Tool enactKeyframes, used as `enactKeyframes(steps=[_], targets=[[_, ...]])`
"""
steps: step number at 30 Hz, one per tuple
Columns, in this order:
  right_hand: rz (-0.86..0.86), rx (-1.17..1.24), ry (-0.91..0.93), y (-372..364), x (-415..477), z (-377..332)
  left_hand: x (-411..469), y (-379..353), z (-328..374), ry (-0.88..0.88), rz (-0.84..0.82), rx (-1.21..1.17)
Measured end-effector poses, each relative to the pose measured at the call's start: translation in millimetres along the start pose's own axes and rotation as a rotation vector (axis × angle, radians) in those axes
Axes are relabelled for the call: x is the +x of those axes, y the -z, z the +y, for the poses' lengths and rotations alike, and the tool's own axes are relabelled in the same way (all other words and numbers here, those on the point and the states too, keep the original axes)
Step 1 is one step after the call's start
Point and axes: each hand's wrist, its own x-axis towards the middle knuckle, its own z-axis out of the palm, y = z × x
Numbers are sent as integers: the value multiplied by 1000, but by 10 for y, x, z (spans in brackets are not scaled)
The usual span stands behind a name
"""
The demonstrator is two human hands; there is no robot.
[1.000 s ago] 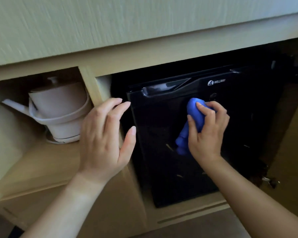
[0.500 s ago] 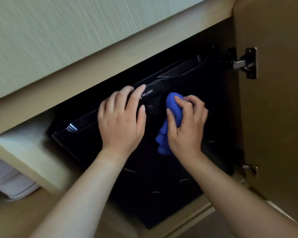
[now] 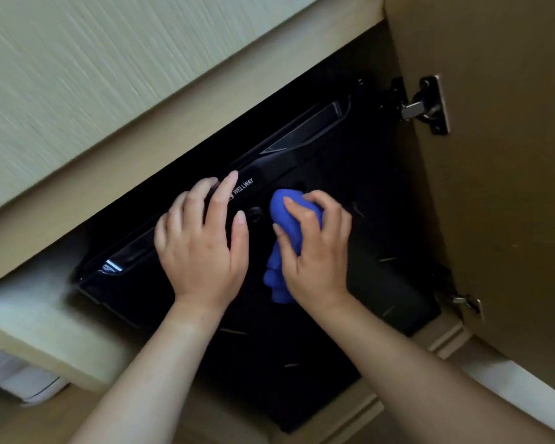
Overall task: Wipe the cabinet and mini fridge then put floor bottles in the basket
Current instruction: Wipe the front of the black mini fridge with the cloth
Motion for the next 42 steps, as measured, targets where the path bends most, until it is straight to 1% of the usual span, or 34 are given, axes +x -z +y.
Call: enactKeyframes(steps=[2, 5, 10, 12, 15, 17, 18, 22, 25, 28, 30, 34, 37, 40, 42], targets=[[-21, -9, -15, 76, -22, 135, 30, 62, 30, -5, -54, -59], [40, -45, -159, 224, -20, 371, 175, 104, 137, -52, -113, -121], [228, -12, -413, 301, 173, 583, 512, -117, 479, -244, -105, -77], [267, 2, -465, 253, 135, 534, 576, -241, 592, -297, -76, -64], [205, 6, -401, 203, -49, 455, 574, -342, 649, -301, 8, -34], [182, 13, -351, 260, 1, 542, 562, -369, 642, -297, 44, -31], [198, 10, -345, 298, 86, 604, 562, -376, 638, -295, 54, -33], [298, 57, -430, 341, 432, 630, 561, -405, 649, -280, 89, -37], [264, 39, -357, 254, 429, 502, 565, -421, 640, -290, 94, -32], [254, 58, -331, 279, 382, 582, 556, -430, 643, -290, 82, -38], [285, 58, -369, 308, 345, 628, 547, -427, 649, -288, 82, -49], [386, 9, -529, 229, 410, 498, 565, -408, 639, -276, 70, -62], [431, 24, -533, 177, 452, 454, 550, -421, 622, -300, 69, -51], [415, 38, -510, 129, 141, 498, 559, -450, 602, -320, 85, -3], [405, 14, -553, 61, -137, 503, 548, -457, 613, -319, 81, 19]])
